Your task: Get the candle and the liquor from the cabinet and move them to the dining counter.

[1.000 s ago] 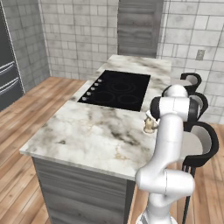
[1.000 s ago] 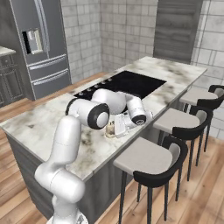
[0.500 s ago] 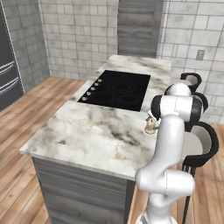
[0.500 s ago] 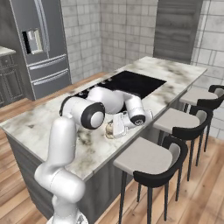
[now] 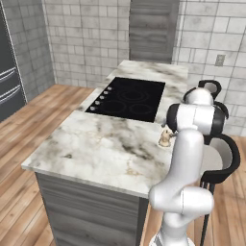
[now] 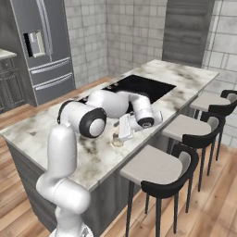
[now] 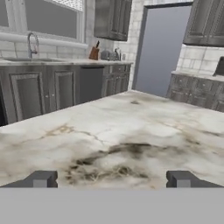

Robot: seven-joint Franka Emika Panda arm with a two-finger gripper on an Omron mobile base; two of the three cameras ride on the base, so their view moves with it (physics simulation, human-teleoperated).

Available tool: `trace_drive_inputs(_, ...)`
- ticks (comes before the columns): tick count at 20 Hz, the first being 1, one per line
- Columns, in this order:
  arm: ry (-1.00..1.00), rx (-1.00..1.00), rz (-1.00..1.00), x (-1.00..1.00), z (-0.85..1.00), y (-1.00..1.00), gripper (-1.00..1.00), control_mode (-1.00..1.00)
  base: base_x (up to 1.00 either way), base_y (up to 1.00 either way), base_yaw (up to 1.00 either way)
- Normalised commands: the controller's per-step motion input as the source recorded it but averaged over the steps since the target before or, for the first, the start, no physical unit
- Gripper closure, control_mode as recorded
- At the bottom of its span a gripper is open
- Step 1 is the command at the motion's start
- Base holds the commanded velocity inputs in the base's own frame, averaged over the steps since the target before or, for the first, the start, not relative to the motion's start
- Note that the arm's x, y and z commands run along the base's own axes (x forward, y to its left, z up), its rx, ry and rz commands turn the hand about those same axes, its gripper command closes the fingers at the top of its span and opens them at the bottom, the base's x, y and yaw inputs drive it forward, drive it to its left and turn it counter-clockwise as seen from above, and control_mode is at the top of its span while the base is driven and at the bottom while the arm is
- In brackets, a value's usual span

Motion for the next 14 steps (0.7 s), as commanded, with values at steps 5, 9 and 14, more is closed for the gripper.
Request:
trace_drive_inputs(5, -0.12, 0.0, -0.02, -0.53, 0.49, 0.0, -1.0, -1.0, 0.0, 0.0, 0.0)
trace_drive_inputs(9, -0.13, 0.0, -0.04, -0.68, 0.68, 0.14, -1.0, -1.0, 0.0, 0.0, 0.0)
trace_drive_inputs(14, -0.06, 0.0, -0.1, -0.71, 0.77, 0.46, -1.0, -1.0, 0.0, 0.0, 0.0)
